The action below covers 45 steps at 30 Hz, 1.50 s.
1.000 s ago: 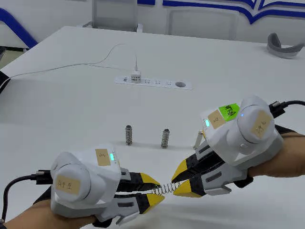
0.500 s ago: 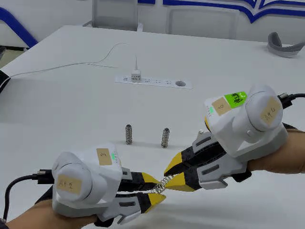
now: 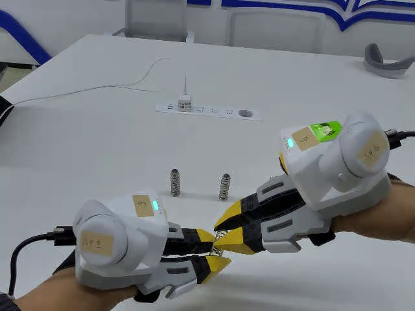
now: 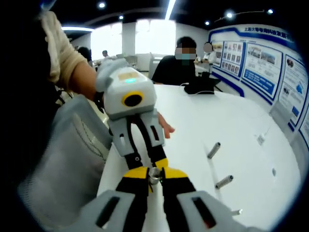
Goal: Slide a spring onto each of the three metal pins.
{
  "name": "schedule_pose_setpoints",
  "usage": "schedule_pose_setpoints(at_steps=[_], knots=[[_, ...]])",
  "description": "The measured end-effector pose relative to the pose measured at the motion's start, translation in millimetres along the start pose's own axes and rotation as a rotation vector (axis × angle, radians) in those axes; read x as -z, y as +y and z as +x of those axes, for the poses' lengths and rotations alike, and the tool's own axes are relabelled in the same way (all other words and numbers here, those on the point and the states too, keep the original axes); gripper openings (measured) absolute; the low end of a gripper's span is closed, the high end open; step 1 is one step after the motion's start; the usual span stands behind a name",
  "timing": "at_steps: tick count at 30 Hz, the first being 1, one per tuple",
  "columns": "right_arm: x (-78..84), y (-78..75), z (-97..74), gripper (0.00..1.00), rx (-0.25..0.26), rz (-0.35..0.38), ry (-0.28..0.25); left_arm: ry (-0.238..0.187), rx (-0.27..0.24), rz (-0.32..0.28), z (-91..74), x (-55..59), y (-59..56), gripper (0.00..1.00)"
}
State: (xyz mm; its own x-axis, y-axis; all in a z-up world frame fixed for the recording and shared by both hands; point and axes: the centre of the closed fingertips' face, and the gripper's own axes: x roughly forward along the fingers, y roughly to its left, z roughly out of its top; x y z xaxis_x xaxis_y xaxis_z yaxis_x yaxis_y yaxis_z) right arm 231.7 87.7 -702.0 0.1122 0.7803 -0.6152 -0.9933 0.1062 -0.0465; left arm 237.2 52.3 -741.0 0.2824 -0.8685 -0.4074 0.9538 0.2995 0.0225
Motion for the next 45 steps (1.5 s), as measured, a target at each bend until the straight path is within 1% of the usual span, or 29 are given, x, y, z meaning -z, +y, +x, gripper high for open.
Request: schedule_pose_setpoints(at_steps=[5, 12, 16, 18, 23, 27, 34, 37, 45], knots=[[-2.6, -0.1, 1.2, 0.12, 0.009, 0.009, -0.019, -0.012, 0.000, -0.016, 0.8, -2.7, 0.4, 0.12], [-1.2, -0.6, 1.5, 0.11, 0.018, 0.007, -0.016, -0.018, -0.003, -0.013, 1.0, -3.7, 0.5, 0.12], [-0.2, -2.1, 0.2, 0.11, 0.026, 0.010, -0.013, -0.025, -0.012, -0.016, 0.2, -5.6, 2.5, 0.20], [0.0, -3.2, -0.7, 0.11, 0.032, 0.010, -0.013, -0.025, -0.013, -0.016, 0.1, -5.7, 2.7, 0.21], [0.2, -5.4, -3.0, 0.11, 0.042, 0.012, -0.013, -0.025, -0.015, -0.030, -0.8, -4.1, 2.5, 0.27], [0.4, -6.5, -4.5, 0.11, 0.048, 0.015, -0.014, -0.021, -0.025, -0.042, -2.2, -1.8, 4.0, 0.34], [1.8, -9.8, -7.6, 0.11, 0.062, 0.022, -0.012, -0.021, -0.058, -0.065, -7.6, 2.1, 11.2, 0.43], [2.3, -11.8, -9.1, 0.11, 0.069, 0.027, -0.015, -0.023, -0.076, -0.077, -10.0, 3.9, 16.0, 0.48], [4.9, -18.5, -13.9, 0.11, 0.087, 0.039, -0.017, -0.027, -0.122, -0.105, -17.7, 9.8, 28.9, 0.55]])
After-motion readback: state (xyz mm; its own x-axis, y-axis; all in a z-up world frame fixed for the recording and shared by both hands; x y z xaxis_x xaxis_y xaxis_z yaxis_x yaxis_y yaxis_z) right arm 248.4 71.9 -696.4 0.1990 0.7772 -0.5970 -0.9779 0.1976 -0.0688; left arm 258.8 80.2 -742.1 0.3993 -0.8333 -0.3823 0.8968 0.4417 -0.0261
